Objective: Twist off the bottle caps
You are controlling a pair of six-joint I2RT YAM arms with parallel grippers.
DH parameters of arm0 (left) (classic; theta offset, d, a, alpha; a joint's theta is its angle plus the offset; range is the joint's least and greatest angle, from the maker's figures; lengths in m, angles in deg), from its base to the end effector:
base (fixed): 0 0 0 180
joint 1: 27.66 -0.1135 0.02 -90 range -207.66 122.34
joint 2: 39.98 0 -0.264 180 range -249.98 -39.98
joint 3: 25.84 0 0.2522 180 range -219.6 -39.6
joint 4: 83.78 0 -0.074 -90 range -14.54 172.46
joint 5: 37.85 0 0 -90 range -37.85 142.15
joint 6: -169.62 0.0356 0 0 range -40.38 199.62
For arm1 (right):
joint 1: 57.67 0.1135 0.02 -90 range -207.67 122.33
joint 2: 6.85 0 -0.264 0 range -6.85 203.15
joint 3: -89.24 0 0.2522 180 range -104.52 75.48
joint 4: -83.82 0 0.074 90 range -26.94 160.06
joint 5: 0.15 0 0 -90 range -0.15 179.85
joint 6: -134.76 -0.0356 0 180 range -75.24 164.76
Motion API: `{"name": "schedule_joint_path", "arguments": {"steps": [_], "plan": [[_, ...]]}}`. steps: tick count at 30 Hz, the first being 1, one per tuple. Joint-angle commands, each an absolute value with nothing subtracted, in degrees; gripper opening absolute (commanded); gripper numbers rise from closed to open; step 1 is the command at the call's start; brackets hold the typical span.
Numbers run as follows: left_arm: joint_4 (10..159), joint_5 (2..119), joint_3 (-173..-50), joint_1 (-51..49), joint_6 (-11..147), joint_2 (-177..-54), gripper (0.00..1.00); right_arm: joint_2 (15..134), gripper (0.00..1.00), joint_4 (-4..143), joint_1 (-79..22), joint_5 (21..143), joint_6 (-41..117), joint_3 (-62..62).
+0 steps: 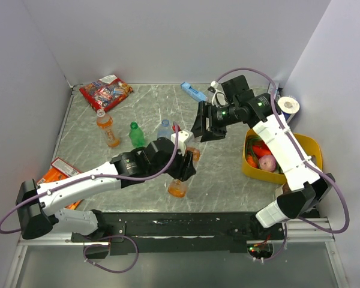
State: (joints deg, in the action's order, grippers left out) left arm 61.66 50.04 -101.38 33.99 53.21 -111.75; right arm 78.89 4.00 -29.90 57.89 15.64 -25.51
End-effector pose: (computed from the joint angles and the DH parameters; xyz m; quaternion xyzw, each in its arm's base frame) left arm 0.1356 -0.2486 0.3247 0.2545 0.8313 -0.3318 0.3663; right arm 0.2450 0.1503 0.4183 -0.0817 0.9067 0.3816 0.1600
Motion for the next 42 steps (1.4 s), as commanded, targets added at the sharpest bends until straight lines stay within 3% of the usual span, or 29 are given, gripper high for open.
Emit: {"name": "schedule_joint_path", "arguments": {"steps": [1, 9, 10, 15, 30, 35, 40, 41, 42], "plan": [[64.44, 47.14, -104.47, 34.39, 53.34, -111.70, 0.49, 79.64, 0.62, 3.97, -29.55, 58.30, 15.84, -25.60], [64.53, 47.66, -104.47, 34.57, 54.13, -112.31, 0.49, 80.25, 0.35, 5.64, -29.55, 57.25, 16.81, -25.25], [64.62, 47.67, -104.38, 34.57, 54.31, -112.31, 0.49, 80.25, 0.26, 6.33, -29.37, 57.07, 16.99, -25.16], [65.58, 50.55, -103.77, 34.39, 54.83, -111.17, 0.51, 80.43, 0.00, 6.52, -29.55, 55.93, 21.72, -25.51], [72.88, 76.13, -98.75, 25.87, 49.74, -102.21, 0.53, 74.98, 0.00, 18.81, -30.07, 32.74, 29.82, -16.29], [70.34, 80.80, -98.93, 25.25, 50.00, -102.73, 0.53, 72.87, 0.06, 26.29, -29.99, 29.12, 26.31, -12.94], [68.32, 75.19, -97.17, 25.25, 50.61, -100.89, 0.53, 72.69, 0.28, 24.19, -30.42, 31.67, 26.48, -15.66], [67.70, 74.13, -97.08, 25.25, 51.66, -100.89, 0.53, 72.95, 0.36, 22.88, -30.69, 32.37, 26.39, -16.88], [67.09, 72.21, -96.56, 25.25, 52.28, -100.80, 0.53, 73.04, 0.52, 22.26, -30.78, 33.16, 26.48, -17.50]]}}
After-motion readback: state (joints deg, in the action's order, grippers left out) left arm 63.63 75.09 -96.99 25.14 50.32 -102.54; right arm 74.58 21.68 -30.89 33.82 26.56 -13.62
